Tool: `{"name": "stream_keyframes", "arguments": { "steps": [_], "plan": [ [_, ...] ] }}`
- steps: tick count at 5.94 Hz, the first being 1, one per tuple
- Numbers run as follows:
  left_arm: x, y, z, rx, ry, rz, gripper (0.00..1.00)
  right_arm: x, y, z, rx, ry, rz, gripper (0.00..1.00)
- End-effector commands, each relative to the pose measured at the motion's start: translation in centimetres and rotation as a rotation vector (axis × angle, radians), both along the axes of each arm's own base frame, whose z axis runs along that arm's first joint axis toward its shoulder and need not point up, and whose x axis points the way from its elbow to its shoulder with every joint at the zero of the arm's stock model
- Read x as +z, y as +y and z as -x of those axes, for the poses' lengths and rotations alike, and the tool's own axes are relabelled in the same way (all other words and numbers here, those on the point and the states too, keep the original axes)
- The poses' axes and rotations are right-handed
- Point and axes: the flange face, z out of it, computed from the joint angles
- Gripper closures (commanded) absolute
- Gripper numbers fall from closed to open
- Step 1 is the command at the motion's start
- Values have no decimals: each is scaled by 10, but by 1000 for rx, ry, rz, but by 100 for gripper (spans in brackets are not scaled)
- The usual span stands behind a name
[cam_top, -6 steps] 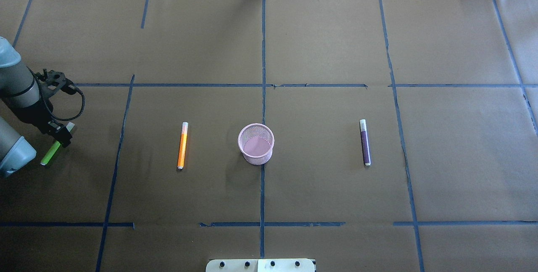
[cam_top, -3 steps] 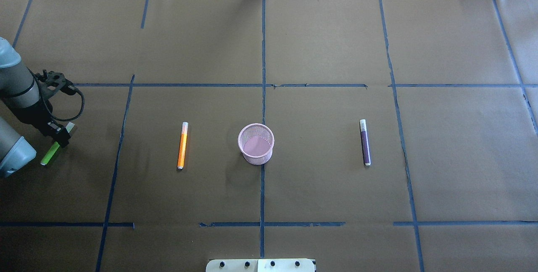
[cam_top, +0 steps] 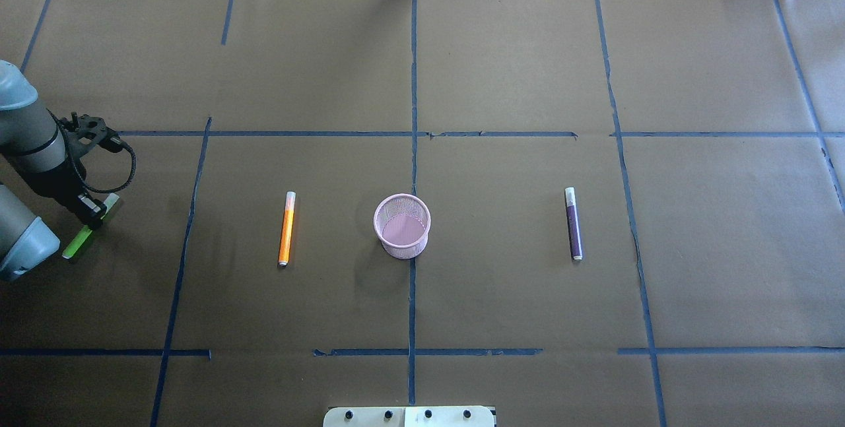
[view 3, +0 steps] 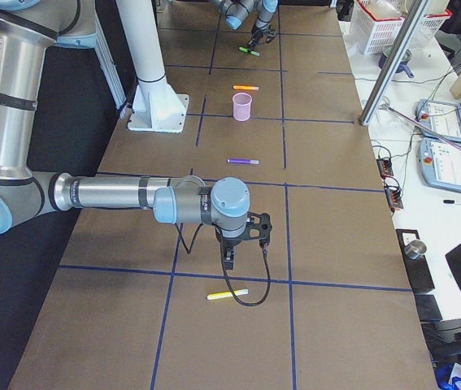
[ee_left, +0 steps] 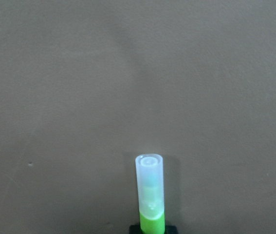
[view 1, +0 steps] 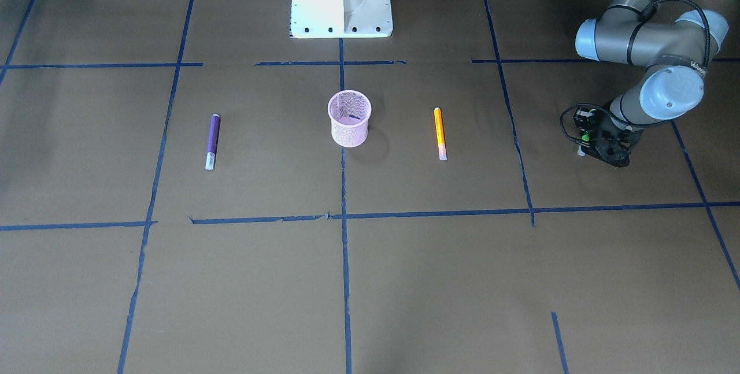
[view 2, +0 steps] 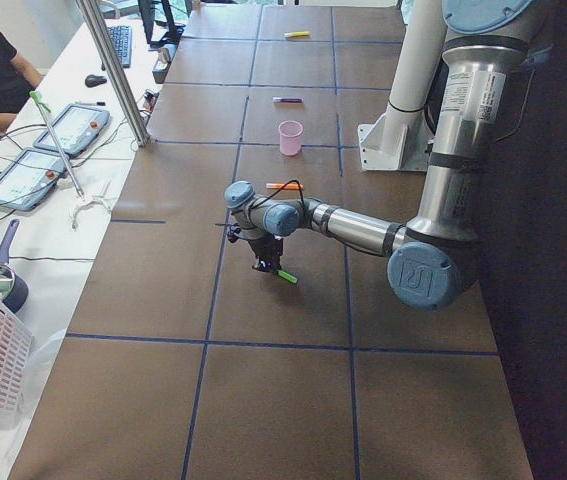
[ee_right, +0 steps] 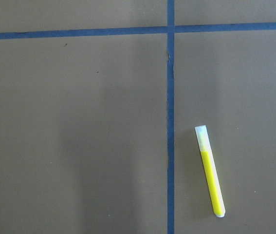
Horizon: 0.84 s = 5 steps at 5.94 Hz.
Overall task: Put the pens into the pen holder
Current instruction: 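Carry the green highlighter with the left gripper over the lilac cup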
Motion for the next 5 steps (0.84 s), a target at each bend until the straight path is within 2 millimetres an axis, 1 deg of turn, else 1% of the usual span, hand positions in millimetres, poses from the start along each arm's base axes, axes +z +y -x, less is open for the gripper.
{"name": "stream_keyframes", "arguments": {
  "steps": [1,2,3,4,5],
  "plan": [
    [-90,-7,-11,-92,110,-4,100,-3,-2,0,-1,-2,-9,0],
    [-169,-25,-23,-206,149,-49,100,-3,-2,0,-1,-2,-9,0],
    [-259,-24,-44,-379,186,-72,100,-3,-2,0,-1,-2,-8,0],
    [-318,1,-82,-472,216,-127,100,-2,-2,1,-2,-1,-6,0],
    [-359,25,-121,-588,224,-210,100,-3,-2,1,-2,-2,-9,0]
  ]
}}
